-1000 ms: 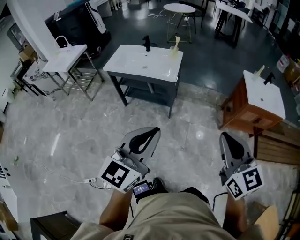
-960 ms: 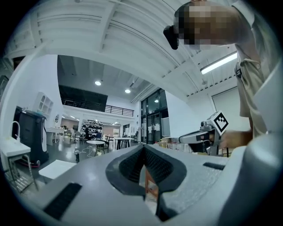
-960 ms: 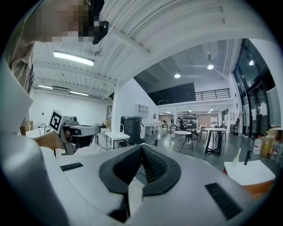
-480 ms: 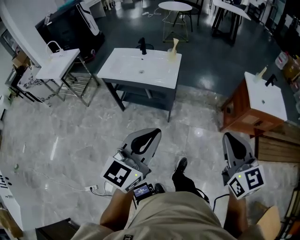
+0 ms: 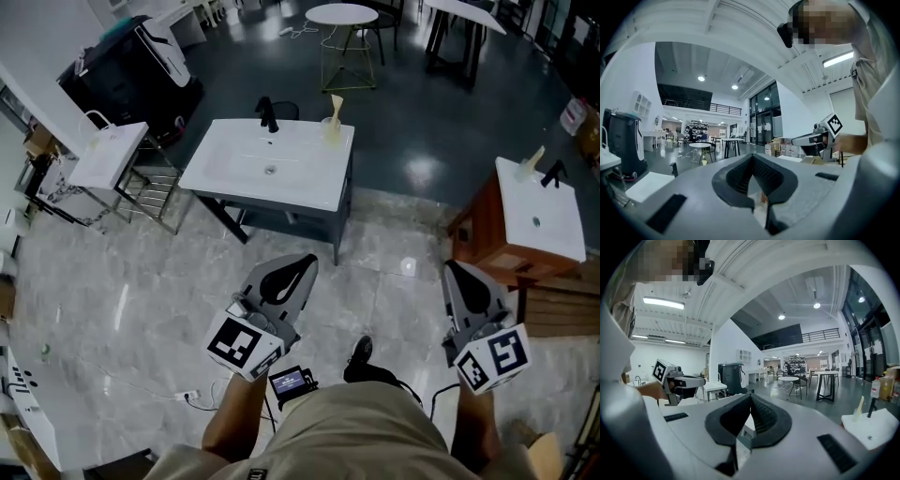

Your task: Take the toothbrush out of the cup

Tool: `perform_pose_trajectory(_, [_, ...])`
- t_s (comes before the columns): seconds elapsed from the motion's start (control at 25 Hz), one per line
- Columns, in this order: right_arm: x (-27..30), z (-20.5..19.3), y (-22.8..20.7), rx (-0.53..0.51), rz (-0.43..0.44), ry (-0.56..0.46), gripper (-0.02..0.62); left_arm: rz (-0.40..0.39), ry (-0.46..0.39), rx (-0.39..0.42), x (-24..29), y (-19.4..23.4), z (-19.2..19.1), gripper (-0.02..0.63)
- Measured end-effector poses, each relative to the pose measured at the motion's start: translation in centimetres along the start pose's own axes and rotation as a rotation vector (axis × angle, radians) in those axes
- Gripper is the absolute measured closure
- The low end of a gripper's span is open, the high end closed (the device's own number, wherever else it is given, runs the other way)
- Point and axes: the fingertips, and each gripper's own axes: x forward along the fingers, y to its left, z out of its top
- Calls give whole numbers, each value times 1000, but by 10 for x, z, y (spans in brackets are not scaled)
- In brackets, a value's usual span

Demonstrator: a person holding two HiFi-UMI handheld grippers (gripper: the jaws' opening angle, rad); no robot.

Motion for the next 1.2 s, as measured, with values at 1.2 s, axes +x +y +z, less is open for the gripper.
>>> perform_pose_trajectory(1.2, [150, -43, -234, 105, -249, 162, 591, 133, 254, 16, 398, 311, -132, 542])
